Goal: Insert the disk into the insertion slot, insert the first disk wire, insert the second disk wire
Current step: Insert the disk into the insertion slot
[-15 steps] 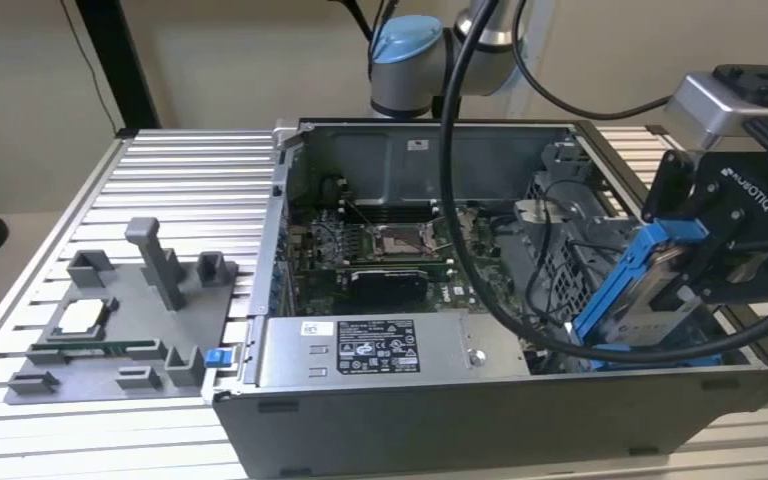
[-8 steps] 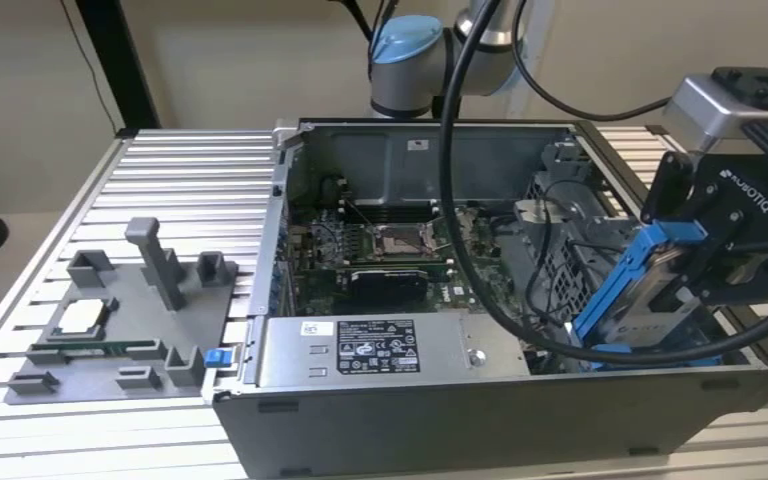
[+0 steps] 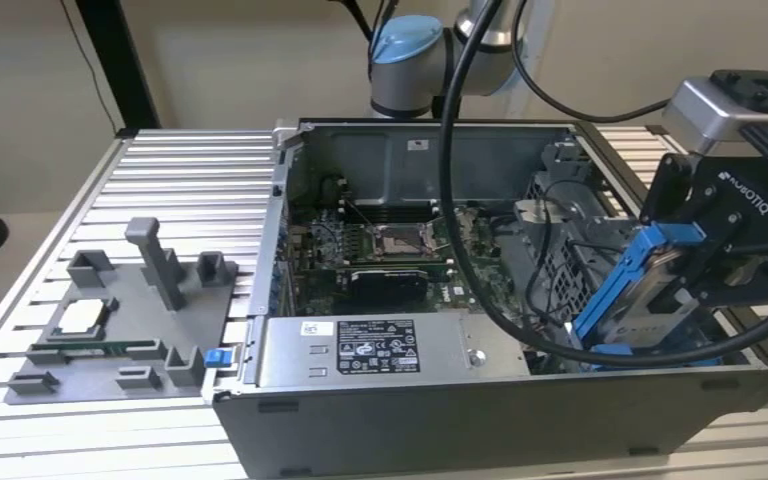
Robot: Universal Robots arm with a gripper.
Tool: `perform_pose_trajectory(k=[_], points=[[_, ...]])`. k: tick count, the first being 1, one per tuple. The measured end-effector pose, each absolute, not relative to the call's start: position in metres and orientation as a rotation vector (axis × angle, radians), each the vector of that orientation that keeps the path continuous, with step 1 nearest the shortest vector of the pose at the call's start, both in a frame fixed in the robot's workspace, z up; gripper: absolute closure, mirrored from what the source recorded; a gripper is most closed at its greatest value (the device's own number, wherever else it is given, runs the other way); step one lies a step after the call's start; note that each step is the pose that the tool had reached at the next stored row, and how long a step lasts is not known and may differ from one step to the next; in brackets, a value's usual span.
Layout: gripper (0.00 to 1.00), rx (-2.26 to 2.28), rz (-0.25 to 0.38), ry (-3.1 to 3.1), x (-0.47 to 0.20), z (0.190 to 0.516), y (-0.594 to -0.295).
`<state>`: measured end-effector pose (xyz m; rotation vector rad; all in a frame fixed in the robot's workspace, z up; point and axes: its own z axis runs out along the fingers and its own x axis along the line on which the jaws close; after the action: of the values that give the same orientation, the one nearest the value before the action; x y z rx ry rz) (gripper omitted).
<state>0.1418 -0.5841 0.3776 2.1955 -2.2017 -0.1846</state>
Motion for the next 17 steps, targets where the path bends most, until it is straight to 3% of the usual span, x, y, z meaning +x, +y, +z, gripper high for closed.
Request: perform_pose_trajectory(k=[17], points=[[1.00,2.193,-0.190,-2.199,0.1418,0.3742,-0.5841]])
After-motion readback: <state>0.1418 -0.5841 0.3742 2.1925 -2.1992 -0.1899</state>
